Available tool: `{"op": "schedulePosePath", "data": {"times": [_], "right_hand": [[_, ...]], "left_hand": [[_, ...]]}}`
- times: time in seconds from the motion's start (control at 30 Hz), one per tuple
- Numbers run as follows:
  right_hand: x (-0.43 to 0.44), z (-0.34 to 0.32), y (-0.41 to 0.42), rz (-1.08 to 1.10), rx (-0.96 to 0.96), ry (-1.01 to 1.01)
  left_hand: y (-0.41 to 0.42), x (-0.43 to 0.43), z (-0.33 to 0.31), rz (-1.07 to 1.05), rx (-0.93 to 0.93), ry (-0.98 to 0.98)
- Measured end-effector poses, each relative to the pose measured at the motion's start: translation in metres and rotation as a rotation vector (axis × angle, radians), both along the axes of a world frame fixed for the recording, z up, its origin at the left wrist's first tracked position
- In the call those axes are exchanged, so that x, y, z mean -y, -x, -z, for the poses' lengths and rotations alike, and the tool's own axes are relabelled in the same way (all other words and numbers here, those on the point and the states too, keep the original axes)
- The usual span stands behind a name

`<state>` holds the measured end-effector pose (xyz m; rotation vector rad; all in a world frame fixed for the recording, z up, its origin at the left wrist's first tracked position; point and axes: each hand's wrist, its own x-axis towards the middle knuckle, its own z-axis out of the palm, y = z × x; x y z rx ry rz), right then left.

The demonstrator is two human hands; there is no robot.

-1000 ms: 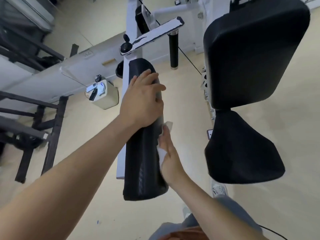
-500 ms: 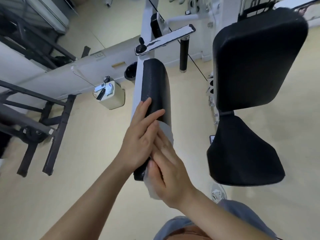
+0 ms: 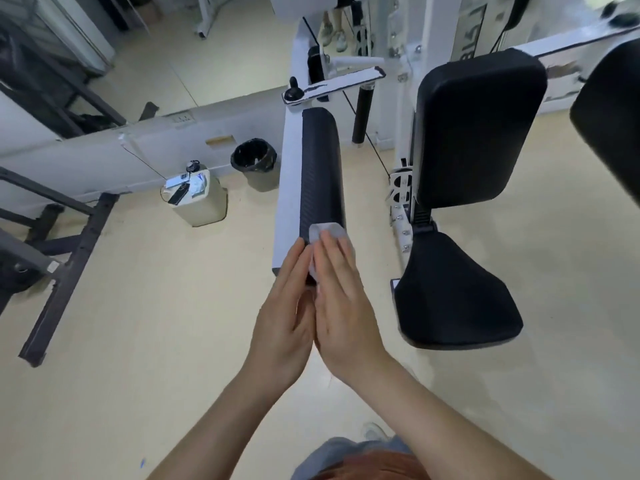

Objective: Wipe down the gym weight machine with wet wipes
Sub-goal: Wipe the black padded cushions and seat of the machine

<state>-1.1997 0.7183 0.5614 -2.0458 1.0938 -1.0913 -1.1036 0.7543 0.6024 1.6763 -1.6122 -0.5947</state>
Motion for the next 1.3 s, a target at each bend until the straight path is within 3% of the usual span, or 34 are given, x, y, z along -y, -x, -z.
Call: {"op": "schedulePosePath", "data": {"times": [0.1, 0.2, 0.33, 0.57, 0.73, 0.87, 1.0, 1.07, 1.13, 1.23, 1.3], "right_hand": [[0.017, -0.011, 0.005, -0.039, -0.433, 0.292], [0.036, -0.027, 0.004, -0.125, -0.798, 0.499], [0.047, -0.036, -0.001, -0.334, -0.918, 0.544], [0.065, -0.051, -0.004, -0.247, -0.723, 0.208], [0.039, -0.025, 0.022, -0.151, -0.461, 0.206], [0.046, -0.030, 0.044, -0.241, -0.316, 0.205], [0.071, -0.043, 0.077, -0.312, -0.217, -0.178], [0.084, -0.042, 0.098, -0.319, -0.215, -0.428], [0.096, -0.042, 0.121, -0.319, -0.171, -0.620], [0.124, -0.056, 0.163, -0.251, 0.062, -0.844], [0.146, -0.069, 0.196, -0.300, 0.213, -1.011]], "left_hand": [[0.007, -0.020, 0.002, -0.225, -0.339, -0.048], [0.016, -0.031, 0.006, -0.351, -0.456, -0.009], [0.015, -0.039, 0.013, -0.388, -0.407, 0.104], [0.007, -0.016, 0.002, -0.144, -0.064, 0.096], [0.017, 0.001, -0.006, -0.157, 0.137, 0.006], [0.023, 0.001, 0.002, -0.201, 0.443, 0.118], [0.024, 0.023, 0.006, -0.041, 0.795, 0.203], [0.034, 0.037, 0.002, 0.016, 0.868, 0.167], [0.053, 0.055, -0.006, 0.013, 0.828, 0.067], [0.086, 0.077, -0.027, 0.053, 0.387, -0.015], [0.113, 0.095, -0.040, 0.115, 0.208, -0.099]]}}
